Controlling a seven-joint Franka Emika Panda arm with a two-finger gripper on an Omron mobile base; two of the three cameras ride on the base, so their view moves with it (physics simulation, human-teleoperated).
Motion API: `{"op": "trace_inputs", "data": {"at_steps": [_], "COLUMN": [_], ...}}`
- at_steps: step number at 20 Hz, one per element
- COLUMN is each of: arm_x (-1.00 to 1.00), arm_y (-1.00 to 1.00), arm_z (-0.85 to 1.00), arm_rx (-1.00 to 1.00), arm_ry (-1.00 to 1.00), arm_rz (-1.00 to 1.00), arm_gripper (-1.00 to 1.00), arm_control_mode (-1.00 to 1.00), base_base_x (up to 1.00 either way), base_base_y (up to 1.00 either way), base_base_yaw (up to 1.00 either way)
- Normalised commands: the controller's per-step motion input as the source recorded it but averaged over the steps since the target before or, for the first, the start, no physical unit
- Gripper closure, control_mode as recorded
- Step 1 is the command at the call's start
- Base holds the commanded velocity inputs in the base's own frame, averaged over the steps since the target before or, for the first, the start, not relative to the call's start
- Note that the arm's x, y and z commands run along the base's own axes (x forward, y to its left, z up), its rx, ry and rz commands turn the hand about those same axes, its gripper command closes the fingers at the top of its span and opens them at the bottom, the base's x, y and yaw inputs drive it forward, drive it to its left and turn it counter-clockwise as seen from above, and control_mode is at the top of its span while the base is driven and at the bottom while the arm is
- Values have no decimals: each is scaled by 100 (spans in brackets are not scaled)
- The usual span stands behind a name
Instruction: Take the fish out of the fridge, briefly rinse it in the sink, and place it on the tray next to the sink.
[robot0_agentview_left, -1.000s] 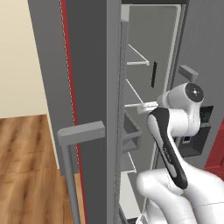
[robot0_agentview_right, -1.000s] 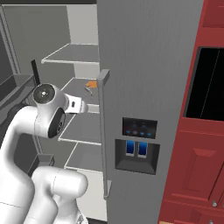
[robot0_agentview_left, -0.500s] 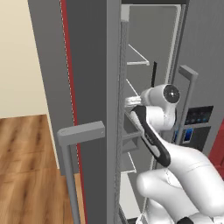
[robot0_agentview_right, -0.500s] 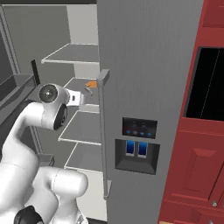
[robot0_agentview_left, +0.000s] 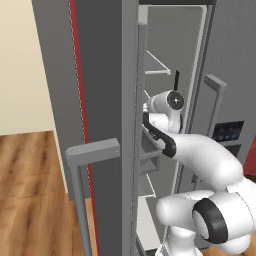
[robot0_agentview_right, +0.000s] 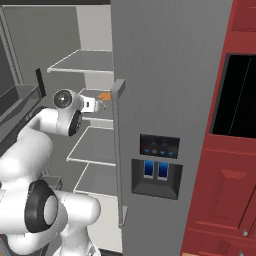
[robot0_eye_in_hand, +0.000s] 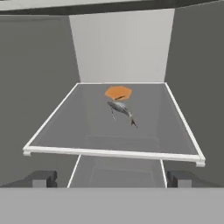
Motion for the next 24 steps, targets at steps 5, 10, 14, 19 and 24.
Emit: {"op": "trace_inputs", "data": {"at_steps": [5, 10, 14, 19, 24], "arm_x": [46, 16, 12, 13, 43], "arm_y": [-14, -6, -25, 0, 12], "arm_z": [0, -2, 0, -1, -17], "arm_rx": [0, -3, -1, -4, 0], "arm_ry": [10, 7, 6, 4, 2], "arm_rz": [0, 0, 0, 0, 0], "arm_gripper": [-100, -100, -100, -100, -100], "arm_control_mode": [-100, -100, -100, -100, -100], "base_base_x": [0, 0, 0, 0, 0], "base_base_y": [0, 0, 0, 0, 0], "base_base_yaw": [0, 0, 0, 0, 0]}}
